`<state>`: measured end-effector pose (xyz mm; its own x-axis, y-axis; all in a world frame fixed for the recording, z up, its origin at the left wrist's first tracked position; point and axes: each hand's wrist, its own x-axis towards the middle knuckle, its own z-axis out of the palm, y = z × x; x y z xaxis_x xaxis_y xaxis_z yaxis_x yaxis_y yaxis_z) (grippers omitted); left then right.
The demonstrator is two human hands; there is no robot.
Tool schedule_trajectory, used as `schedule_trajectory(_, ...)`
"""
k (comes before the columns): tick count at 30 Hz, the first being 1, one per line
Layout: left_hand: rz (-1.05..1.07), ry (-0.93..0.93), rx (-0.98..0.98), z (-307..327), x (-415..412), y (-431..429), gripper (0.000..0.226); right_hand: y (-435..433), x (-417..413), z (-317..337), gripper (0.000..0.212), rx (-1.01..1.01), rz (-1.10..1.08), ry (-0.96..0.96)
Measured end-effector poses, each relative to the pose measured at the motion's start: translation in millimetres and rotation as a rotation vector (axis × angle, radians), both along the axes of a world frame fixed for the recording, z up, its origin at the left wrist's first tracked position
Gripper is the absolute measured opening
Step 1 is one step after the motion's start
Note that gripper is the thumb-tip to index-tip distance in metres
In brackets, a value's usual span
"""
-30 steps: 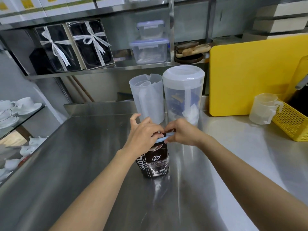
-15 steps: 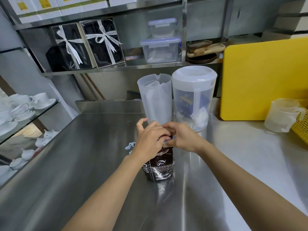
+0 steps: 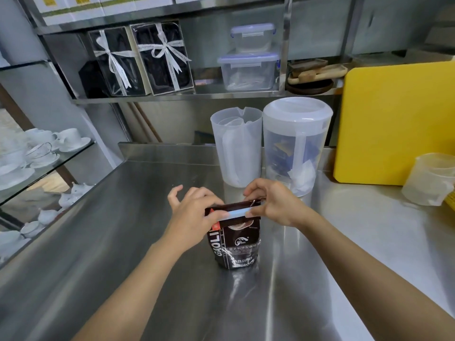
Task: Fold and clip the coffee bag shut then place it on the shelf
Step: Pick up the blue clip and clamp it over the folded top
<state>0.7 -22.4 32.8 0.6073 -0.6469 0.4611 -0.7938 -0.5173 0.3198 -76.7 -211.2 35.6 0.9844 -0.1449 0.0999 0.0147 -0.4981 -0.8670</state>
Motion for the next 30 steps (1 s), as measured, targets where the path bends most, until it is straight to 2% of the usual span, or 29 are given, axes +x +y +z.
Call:
schedule_trajectory(2,0.001,0.042,-0.005,2,7,5,0.010,3,3,1,0.039,-0.011,0.002,0.011)
schedule_trajectory(6,-0.025,-0.057,-0.013,0,11,3,0.016,8,9,7,0.041,-0.054,0.007,0.006)
schedule_trajectory(11,-0.042,-0.040,-0.073,0,13,-7,0.017,7,7,6,0.036,-0.157,-0.011,-0.022)
schedule_trajectory(15,-0.009,-0.040,-0.066,0,16,-7,0.008,7,7,4,0.033,-0.200,-0.055,-0.046)
schedule_trajectory(16,0.008,-0.019,-0.057,0,18,-3,0.008,7,7,4,0.033,-0.202,-0.066,-0.042)
schedule_trajectory(19,0.058,0.115,-0.075,-8,24,18,0.034,4,6,3,0.031,-0.190,-0.088,-0.027)
schedule_trajectory(23,0.104,0.396,-0.196,-18,26,34,0.024,7,7,6,0.032,-0.217,-0.097,0.003)
schedule_trajectory(28,0.130,0.583,-0.285,-18,26,36,0.021,12,6,9,0.037,-0.231,-0.118,0.004)
schedule_trajectory(30,0.129,0.593,-0.331,-20,25,35,0.021,14,5,9,0.038,-0.243,-0.122,0.003)
